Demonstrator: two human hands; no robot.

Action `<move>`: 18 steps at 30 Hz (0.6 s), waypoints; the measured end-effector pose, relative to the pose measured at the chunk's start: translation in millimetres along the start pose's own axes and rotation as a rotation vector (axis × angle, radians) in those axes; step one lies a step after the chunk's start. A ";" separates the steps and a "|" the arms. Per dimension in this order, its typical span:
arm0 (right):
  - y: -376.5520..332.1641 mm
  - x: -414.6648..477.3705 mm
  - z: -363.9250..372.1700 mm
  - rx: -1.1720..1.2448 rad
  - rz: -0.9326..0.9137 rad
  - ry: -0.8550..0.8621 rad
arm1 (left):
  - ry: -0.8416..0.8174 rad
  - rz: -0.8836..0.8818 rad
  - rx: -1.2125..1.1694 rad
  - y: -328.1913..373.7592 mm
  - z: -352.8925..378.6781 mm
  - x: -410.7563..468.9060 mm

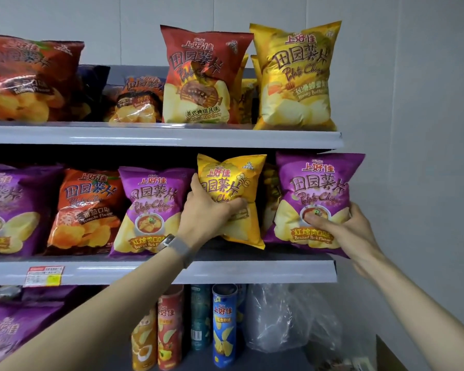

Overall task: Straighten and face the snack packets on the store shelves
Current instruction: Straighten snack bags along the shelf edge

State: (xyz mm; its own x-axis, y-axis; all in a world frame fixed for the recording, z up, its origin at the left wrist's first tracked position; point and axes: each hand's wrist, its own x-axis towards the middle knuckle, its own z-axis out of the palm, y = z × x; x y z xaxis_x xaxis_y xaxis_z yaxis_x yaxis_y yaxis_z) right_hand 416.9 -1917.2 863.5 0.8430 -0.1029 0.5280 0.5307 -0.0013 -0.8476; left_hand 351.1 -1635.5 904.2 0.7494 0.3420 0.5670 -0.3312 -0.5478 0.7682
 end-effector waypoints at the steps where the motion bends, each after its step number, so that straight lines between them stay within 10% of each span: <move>1: -2.0 -1.4 2.3 -0.002 -0.017 -0.006 | -0.007 -0.008 -0.035 0.1 -8.9 -4.6; 18: 10.4 -9.6 140.1 -0.243 0.039 -0.228 | 0.038 0.019 -0.285 -8.3 -100.2 -71.9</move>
State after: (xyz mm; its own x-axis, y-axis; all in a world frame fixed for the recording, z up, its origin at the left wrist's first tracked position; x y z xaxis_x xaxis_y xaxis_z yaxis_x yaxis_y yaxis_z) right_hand 426.7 -1776.9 857.1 0.8748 0.1172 0.4700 0.4842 -0.2414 -0.8410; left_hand 242.6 -1579.0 886.9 0.7216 0.3648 0.5884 -0.4964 -0.3199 0.8070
